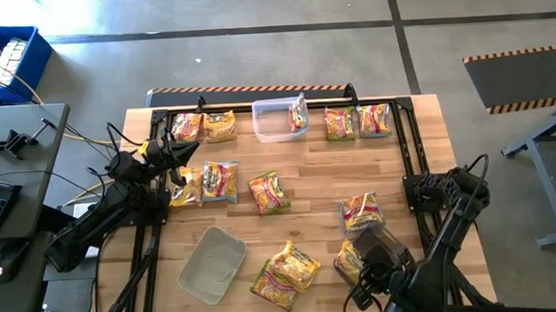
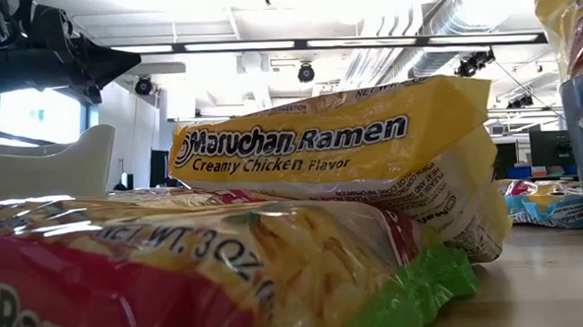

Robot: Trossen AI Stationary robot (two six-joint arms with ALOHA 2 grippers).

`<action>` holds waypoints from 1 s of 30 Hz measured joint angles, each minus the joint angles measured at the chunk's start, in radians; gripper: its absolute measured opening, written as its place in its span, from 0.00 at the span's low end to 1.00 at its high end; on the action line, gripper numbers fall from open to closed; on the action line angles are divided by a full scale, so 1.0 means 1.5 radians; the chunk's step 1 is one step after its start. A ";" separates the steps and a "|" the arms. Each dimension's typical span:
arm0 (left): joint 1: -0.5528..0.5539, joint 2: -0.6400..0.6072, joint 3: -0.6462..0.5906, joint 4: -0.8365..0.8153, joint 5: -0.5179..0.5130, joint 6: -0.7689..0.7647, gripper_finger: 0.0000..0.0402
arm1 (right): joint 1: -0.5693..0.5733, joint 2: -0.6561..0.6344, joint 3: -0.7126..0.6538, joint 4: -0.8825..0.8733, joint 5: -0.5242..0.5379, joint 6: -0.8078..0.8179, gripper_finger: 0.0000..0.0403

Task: Sort Maruchan noodles
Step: Put the yellow noodle pack into the black bin, then adjust the yellow noodle pack in the black bin

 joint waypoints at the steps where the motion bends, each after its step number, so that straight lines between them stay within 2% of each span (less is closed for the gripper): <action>1: 0.000 0.000 0.000 0.000 0.000 0.000 0.01 | -0.001 0.000 0.000 -0.002 0.002 0.001 0.00; 19: 0.000 0.000 0.000 -0.001 -0.001 0.000 0.01 | -0.030 0.000 -0.039 0.076 -0.005 -0.032 0.01; 30: 0.000 0.000 0.000 0.000 -0.001 -0.007 0.01 | -0.058 0.022 -0.039 0.131 -0.081 -0.107 0.26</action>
